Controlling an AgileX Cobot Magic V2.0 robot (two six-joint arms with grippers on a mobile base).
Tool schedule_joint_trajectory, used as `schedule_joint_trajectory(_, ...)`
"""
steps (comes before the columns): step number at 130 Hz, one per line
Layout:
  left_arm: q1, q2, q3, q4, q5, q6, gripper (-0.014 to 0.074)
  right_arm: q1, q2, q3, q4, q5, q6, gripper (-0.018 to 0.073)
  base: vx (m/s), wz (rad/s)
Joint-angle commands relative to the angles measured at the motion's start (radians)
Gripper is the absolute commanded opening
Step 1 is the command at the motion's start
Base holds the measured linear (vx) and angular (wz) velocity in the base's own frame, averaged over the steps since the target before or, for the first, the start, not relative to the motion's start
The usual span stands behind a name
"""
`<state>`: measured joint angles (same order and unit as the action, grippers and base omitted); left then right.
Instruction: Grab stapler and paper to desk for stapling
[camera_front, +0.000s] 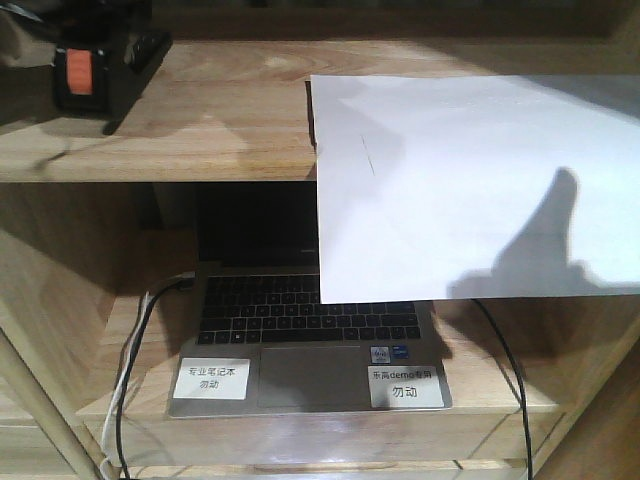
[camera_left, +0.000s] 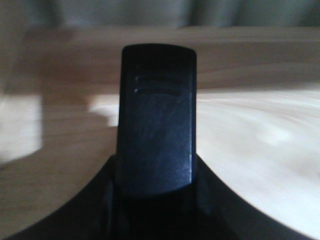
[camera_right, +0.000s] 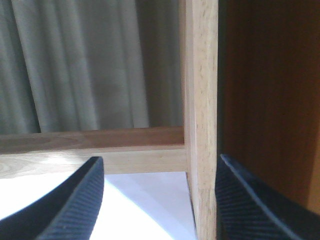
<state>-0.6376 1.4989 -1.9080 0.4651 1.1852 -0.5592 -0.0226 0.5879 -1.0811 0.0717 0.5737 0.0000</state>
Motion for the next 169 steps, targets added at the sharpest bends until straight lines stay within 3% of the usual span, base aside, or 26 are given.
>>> schedule_joint_trajectory(1, -0.027, -0.119, 0.043, 0.03, -0.153, 0.02, -0.0008, -0.007, 0.012, -0.027, 0.002, -0.071, -0.006, 0.0452, 0.0, 0.0)
schedule_joint_trajectory(19, -0.041, -0.251, 0.208, -0.045, -0.281, 0.077, -0.0008, -0.007, 0.012, -0.027, 0.002, -0.071, -0.006, 0.0452, 0.0, 0.0)
schedule_joint_trajectory(31, -0.041, -0.335, 0.32, -0.144, -0.36, 0.156, -0.0008, -0.007, 0.012, -0.027, 0.002, -0.071, -0.006, 0.0452, 0.0, 0.0)
schedule_joint_trajectory(58, -0.041, -0.535, 0.583, -0.465, -0.536, 0.465, -0.0008, -0.007, 0.012, -0.027, 0.002, -0.071, -0.006, 0.0452, 0.0, 0.0)
schedule_joint_trajectory(80, -0.041, -0.676, 0.762, -0.613, -0.591, 0.662, -0.0008, -0.007, 0.012, -0.027, 0.002, -0.071, -0.006, 0.0452, 0.0, 0.0)
schedule_joint_trajectory(102, -0.04, -0.82, 0.916, -0.641, -0.618, 0.746, -0.0008, -0.007, 0.012, -0.027, 0.002, -0.071, -0.006, 0.0452, 0.0, 0.0)
schedule_joint_trajectory(132, -0.04, -1.041, 1.088, -0.641, -0.644, 0.745, -0.0008, -0.007, 0.012, -0.027, 0.002, -0.071, -0.006, 0.0452, 0.0, 0.0)
schedule_joint_trajectory(169, -0.04, -1.249, 1.188, -0.639, -0.613, 0.745, -0.0008, -0.007, 0.012, -0.027, 0.002, -0.071, -0.006, 0.0452, 0.0, 0.0)
